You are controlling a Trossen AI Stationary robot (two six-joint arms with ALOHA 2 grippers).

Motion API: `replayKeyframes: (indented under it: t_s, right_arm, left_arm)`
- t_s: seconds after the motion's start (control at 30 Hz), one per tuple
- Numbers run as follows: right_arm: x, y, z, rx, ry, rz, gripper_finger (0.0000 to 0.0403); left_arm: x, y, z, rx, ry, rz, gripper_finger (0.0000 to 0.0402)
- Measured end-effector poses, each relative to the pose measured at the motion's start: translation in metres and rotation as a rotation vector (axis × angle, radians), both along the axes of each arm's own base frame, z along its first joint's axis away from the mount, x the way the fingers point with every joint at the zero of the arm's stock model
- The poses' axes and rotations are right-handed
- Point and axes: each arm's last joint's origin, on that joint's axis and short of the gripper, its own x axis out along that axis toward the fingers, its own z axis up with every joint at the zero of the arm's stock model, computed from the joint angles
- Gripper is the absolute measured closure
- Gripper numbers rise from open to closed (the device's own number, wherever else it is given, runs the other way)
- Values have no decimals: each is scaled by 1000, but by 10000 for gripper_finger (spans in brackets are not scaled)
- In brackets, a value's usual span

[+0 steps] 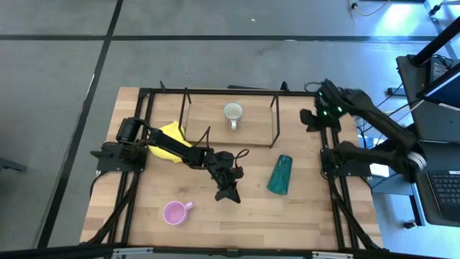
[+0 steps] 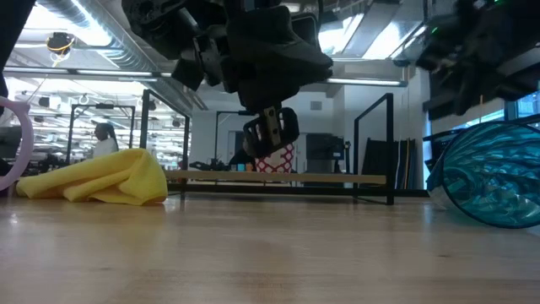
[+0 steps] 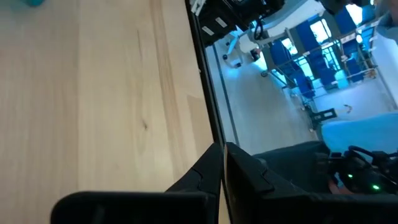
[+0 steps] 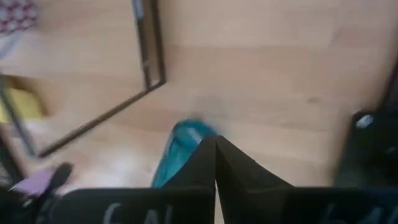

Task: Stack small to large cups/mugs on shelf
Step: Put the blue cup on the shelf

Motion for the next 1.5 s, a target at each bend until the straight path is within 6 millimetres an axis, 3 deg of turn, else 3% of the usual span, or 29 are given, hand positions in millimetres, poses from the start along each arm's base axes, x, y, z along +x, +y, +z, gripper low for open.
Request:
replayKeyframes:
  t_s: [0.17, 0.33, 0.5, 0.7, 0.8, 0.93, 1.07, 1.2, 1.37, 1.5]
  right_arm:
    - [-14, 38, 0, -63, -135, -100, 400]
    - [-19, 59, -2, -125, -270, -170, 400]
    - [-5, 69, -1, -176, -417, 2, 400]
    - [17, 82, -5, -201, -382, 174, 400]
    - [34, 89, -5, -318, -407, 306, 400]
    - [54, 92, 6, -486, -564, 439, 400]
    - [56, 88, 7, -527, -585, 479, 400]
    - [59, 83, -10, -506, -628, 520, 401]
    - [52, 76, -53, -436, -495, 455, 401]
    - [46, 71, -69, -441, -452, 387, 401]
  left_arm:
    - [0, 0, 0, 21, -10, 22, 388]
    - [0, -6, -1, 45, -10, 62, 388]
    - [-3, -19, -1, 56, -27, 13, 388]
    - [-5, -28, 0, 41, -21, -24, 388]
    - [-5, -32, 3, 10, -52, -67, 388]
    - [-4, -35, 12, -47, -131, -128, 388]
    - [-1, -33, 20, -88, -191, -126, 388]
    - [-1, -32, 22, -96, -207, -122, 388]
    - [-2, -37, 21, -111, -185, -133, 388]
    - [-4, -42, 18, -92, -153, -109, 388]
